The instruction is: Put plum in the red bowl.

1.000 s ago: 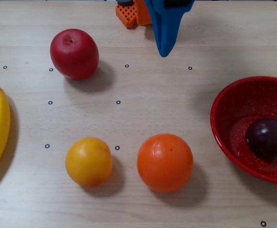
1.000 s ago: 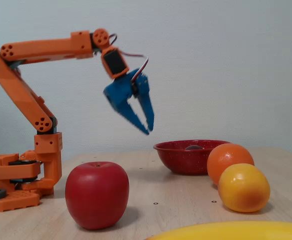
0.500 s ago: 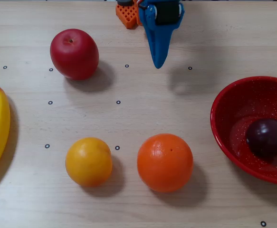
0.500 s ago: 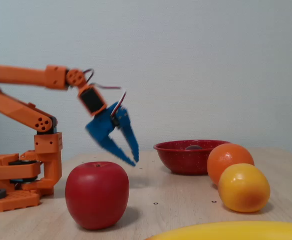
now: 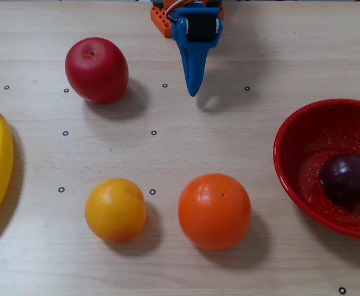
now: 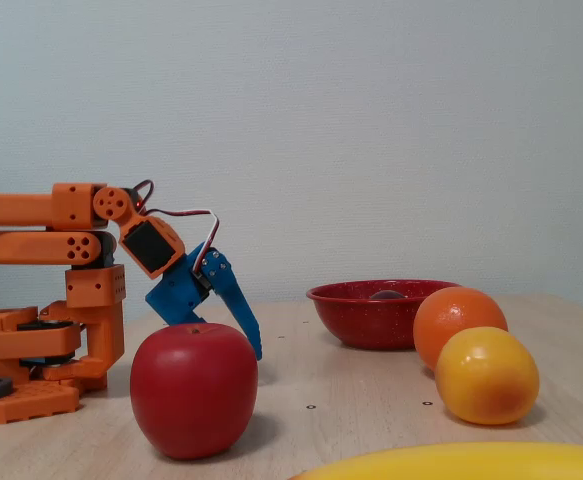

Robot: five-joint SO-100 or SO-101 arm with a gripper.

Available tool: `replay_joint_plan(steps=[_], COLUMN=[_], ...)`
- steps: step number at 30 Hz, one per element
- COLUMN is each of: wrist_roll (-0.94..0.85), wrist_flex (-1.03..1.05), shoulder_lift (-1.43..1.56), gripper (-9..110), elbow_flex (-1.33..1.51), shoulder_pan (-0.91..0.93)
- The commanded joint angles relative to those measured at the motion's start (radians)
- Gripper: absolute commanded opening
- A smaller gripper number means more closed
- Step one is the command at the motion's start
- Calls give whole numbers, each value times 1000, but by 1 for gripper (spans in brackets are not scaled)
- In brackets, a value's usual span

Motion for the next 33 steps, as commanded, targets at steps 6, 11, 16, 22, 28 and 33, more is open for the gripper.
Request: replay_joint_plan(steps=[6, 11, 16, 22, 28, 33], wrist_roll=[20, 35, 66, 101, 169, 173], wrist_flex=[-17, -35, -74, -41, -11, -8], shoulder_lift=[129, 190, 229, 229, 230, 230], gripper=[0, 0, 0, 0, 0, 0], elbow_flex=[58, 121, 166, 166, 166, 166], shoulder_pan=[66, 101, 140, 141, 95, 92])
